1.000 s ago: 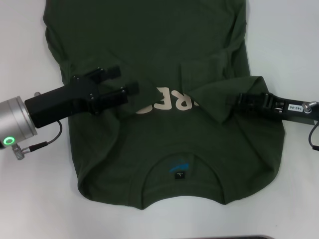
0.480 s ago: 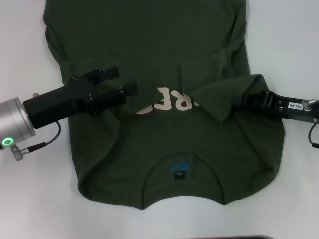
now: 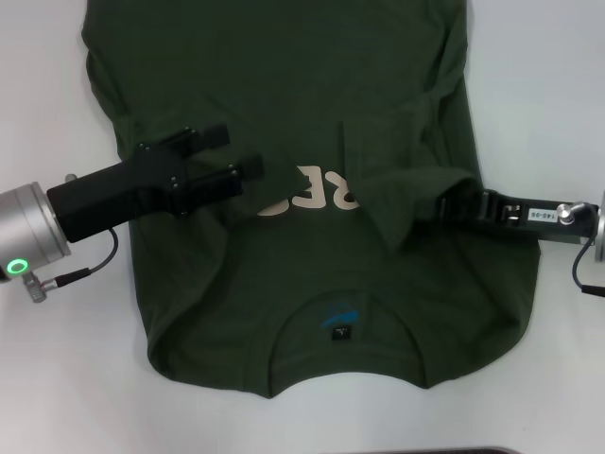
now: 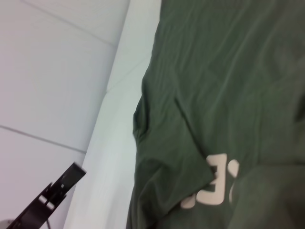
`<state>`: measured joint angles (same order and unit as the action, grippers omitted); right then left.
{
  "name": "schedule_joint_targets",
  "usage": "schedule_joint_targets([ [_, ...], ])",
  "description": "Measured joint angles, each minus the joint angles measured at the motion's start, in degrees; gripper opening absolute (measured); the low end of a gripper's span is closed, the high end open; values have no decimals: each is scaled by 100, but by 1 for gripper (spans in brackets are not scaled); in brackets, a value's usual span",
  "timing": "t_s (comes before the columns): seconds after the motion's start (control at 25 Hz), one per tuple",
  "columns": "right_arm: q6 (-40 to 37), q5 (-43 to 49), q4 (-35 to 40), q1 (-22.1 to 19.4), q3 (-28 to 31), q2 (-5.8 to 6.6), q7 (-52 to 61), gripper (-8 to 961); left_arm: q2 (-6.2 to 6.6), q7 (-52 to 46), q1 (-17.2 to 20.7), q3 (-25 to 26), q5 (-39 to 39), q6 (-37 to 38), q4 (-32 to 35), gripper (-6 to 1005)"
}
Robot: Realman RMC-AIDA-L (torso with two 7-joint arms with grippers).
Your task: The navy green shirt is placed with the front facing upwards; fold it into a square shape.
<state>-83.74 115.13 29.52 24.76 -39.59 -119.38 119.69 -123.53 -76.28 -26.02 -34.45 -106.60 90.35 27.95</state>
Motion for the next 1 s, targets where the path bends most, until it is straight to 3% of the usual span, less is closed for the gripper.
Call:
schedule_joint_targets([
  [1.0, -40, -32, -566, 698, -733, -38, -116, 130, -12, 9, -15, -1, 0, 19, 0, 842],
])
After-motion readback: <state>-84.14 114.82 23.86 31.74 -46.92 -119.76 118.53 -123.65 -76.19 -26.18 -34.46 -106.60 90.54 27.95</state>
